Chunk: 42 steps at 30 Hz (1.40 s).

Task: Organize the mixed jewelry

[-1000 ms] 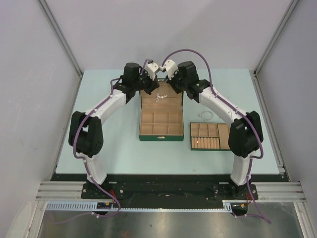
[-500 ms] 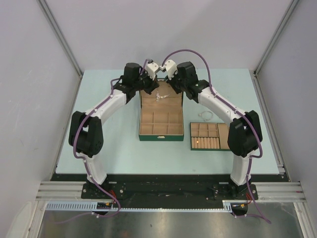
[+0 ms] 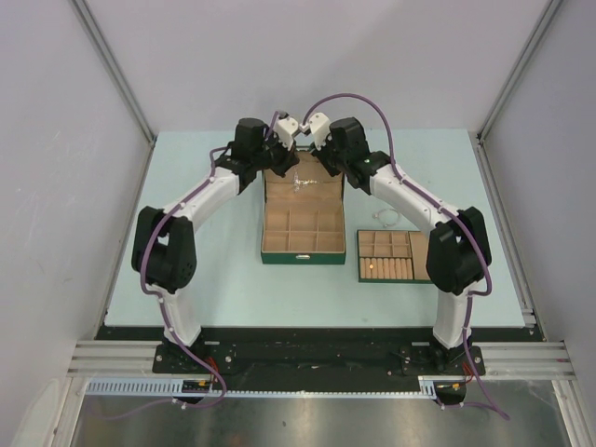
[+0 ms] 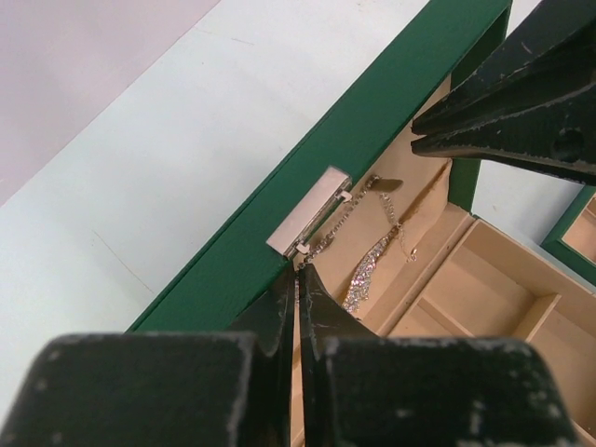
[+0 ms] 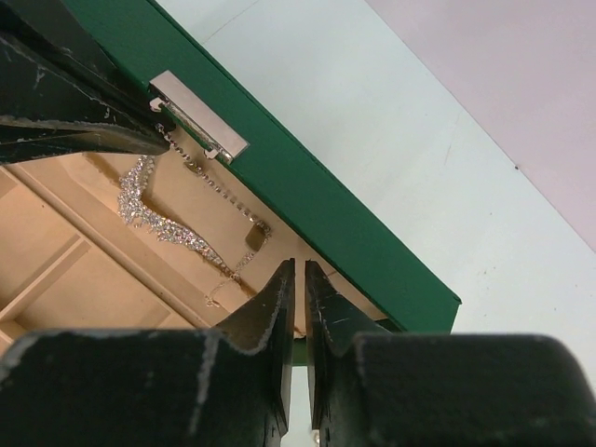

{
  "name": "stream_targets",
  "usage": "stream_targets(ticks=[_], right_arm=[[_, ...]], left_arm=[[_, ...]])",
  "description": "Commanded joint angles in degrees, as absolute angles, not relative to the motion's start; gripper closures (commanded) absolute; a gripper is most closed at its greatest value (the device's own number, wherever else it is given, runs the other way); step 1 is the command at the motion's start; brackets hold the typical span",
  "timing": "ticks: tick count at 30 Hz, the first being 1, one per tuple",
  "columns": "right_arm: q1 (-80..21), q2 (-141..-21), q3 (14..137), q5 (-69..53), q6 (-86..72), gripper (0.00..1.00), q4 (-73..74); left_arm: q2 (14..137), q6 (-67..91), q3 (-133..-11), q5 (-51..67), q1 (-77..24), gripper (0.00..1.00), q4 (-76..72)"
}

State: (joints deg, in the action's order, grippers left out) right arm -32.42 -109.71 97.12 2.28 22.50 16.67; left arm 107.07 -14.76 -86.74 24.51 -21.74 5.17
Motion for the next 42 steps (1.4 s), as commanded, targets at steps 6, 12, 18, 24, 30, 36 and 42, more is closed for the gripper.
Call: stream_targets(ticks=[6, 12, 18, 24, 30, 36, 42], right_arm=[[-33.4, -109.8, 98.7, 2.9, 22.1, 0.88, 15.1], [-34.1, -108.5, 97.9, 2.9, 21.7, 0.89, 15.0], [-35.1, -106.8, 96.7, 2.9, 21.4, 0.89, 15.1], [-35.8, -105.6, 95.9, 3.0, 21.2, 0.88, 15.2], [-36.3, -104.6, 95.1, 3.1, 21.3, 0.88, 15.5], [-36.6, -103.4, 94.3, 2.9, 21.6, 0.88, 16.1], [-36.3, -101.4, 91.0, 1.9, 22.6, 0.81, 15.6]], left_arm=[[107.5, -12.6, -91.1, 22.9, -22.7, 1.00, 2.9], [108.0, -13.3, -91.4, 21.6, -23.0, 1.00, 4.1], [107.6, -13.8, -89.7, 21.5, -22.9, 0.99, 4.2], [107.5, -14.1, -88.9, 21.8, -23.0, 0.90, 5.3], [107.6, -14.4, -88.8, 22.1, -23.5, 0.78, 6.0], [105.8, -14.0, -87.1, 21.9, -23.6, 0.66, 5.3], [101.8, -13.4, -83.0, 22.6, -23.6, 0.60, 4.0]])
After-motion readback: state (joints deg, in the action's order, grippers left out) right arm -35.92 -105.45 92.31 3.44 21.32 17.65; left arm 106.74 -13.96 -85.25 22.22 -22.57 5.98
